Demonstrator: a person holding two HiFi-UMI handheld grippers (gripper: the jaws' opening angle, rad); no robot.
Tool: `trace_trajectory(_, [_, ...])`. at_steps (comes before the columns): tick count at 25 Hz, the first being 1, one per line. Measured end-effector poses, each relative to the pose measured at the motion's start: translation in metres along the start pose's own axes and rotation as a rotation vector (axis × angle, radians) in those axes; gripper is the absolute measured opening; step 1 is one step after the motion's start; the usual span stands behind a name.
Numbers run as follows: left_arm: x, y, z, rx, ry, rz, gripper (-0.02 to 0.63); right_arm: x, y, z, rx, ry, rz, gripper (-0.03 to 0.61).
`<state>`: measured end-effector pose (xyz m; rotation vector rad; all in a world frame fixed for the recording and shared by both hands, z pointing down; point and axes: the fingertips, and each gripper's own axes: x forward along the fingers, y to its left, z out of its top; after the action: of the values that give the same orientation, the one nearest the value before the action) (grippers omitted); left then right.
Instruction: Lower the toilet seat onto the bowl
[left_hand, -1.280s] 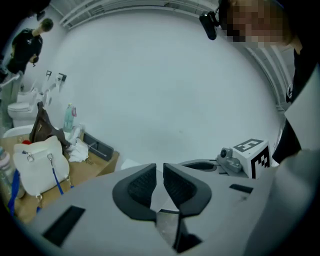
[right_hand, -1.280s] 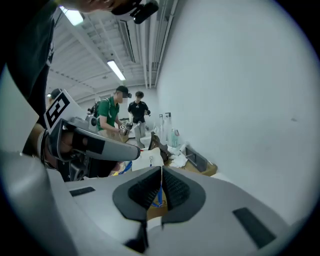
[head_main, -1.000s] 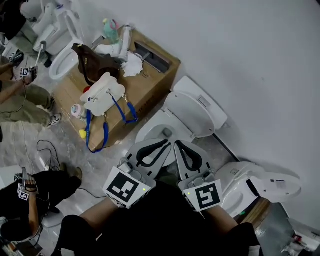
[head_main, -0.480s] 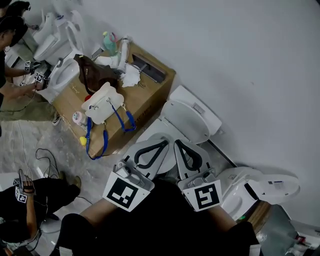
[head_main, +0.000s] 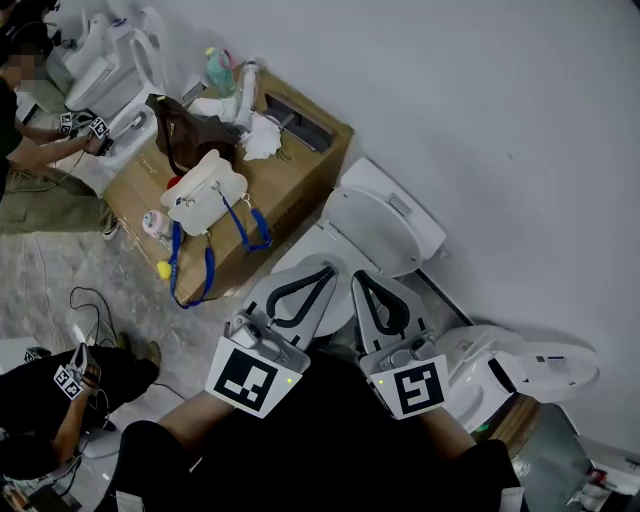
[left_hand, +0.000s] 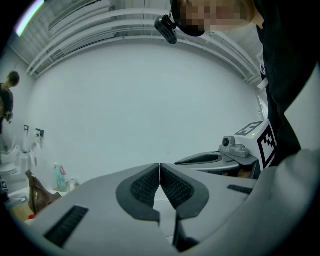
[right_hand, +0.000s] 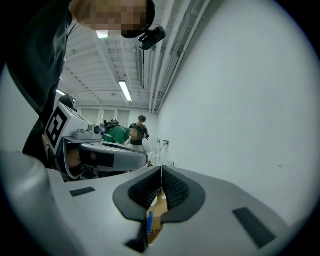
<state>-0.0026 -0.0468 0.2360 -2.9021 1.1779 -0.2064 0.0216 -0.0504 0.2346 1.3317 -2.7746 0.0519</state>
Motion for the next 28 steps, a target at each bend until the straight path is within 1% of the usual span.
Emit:
trace_trajectory(4, [0.001, -0.002, -0.001, -0.024, -0.014, 0.007, 0.02, -0.003, -0.001, -0.004, 0.002, 0.002, -0.003, 0.031])
trace_trajectory(9, [0.003, -0.001, 0.004, -0.106, -0.058, 0.041, 0.02, -0.005, -0.001, -0.006, 0.012, 0.004, -0.003, 0.031])
trace_trajectory(15, [0.006, -0.005, 0.001, -0.102, -0.047, 0.035, 0.02, -0.009, -0.003, -0.007, 0.019, 0.002, -0.003, 0.031])
trace_trajectory(20, [0.009, -0.006, -0.001, -0.119, -0.048, 0.039, 0.019, -0.01, -0.006, -0.009, 0.022, 0.002, -0.009, 0.031])
trace_trajectory(25, [0.012, -0.009, -0.006, -0.066, -0.014, 0.011, 0.019, -0.01, -0.008, -0.01, 0.024, -0.002, -0.009, 0.031])
trace_trajectory(28, [0.015, -0.006, -0.005, -0.113, -0.035, 0.031, 0.019, -0.008, -0.01, -0.012, 0.029, 0.002, -0.008, 0.031])
